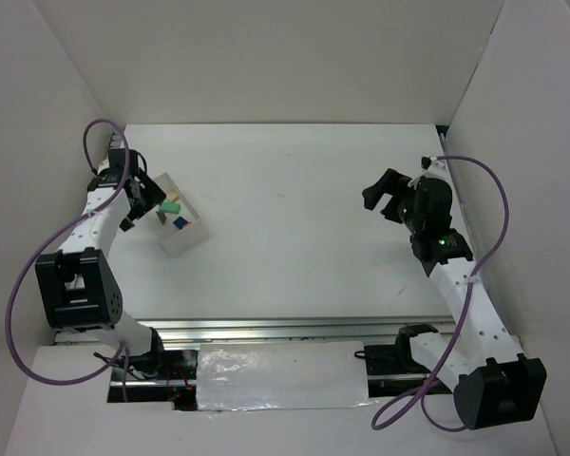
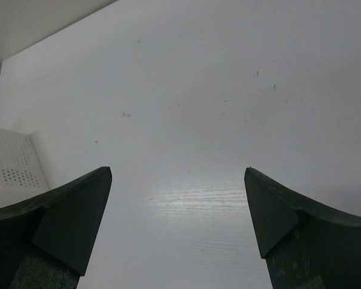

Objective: Build the wood block tower

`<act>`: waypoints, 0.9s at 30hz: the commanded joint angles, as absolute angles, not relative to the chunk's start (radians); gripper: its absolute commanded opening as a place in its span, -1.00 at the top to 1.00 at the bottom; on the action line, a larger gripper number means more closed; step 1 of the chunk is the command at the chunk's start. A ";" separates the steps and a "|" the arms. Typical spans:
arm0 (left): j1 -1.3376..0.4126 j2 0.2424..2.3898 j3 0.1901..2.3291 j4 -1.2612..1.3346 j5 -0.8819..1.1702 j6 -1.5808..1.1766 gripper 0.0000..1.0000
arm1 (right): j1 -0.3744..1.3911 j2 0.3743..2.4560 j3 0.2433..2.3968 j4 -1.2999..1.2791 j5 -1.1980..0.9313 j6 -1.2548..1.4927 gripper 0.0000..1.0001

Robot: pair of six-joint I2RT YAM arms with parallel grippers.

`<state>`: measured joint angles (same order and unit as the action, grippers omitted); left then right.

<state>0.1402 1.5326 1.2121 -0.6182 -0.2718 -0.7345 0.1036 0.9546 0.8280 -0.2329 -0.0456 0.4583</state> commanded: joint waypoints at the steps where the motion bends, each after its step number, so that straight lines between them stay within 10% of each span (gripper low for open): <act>1: 0.167 1.590 1.285 -0.565 -0.318 -0.732 -0.99 | 0.127 0.946 0.862 -0.233 0.040 0.434 -0.98; 10: 0.170 1.663 1.216 -0.511 -0.273 -0.712 -0.81 | 0.140 0.956 0.859 -0.232 0.098 0.430 -0.97; 27: 0.106 1.496 1.184 -0.373 -0.276 -0.536 0.51 | 0.172 0.908 0.839 -0.244 0.176 0.411 -0.92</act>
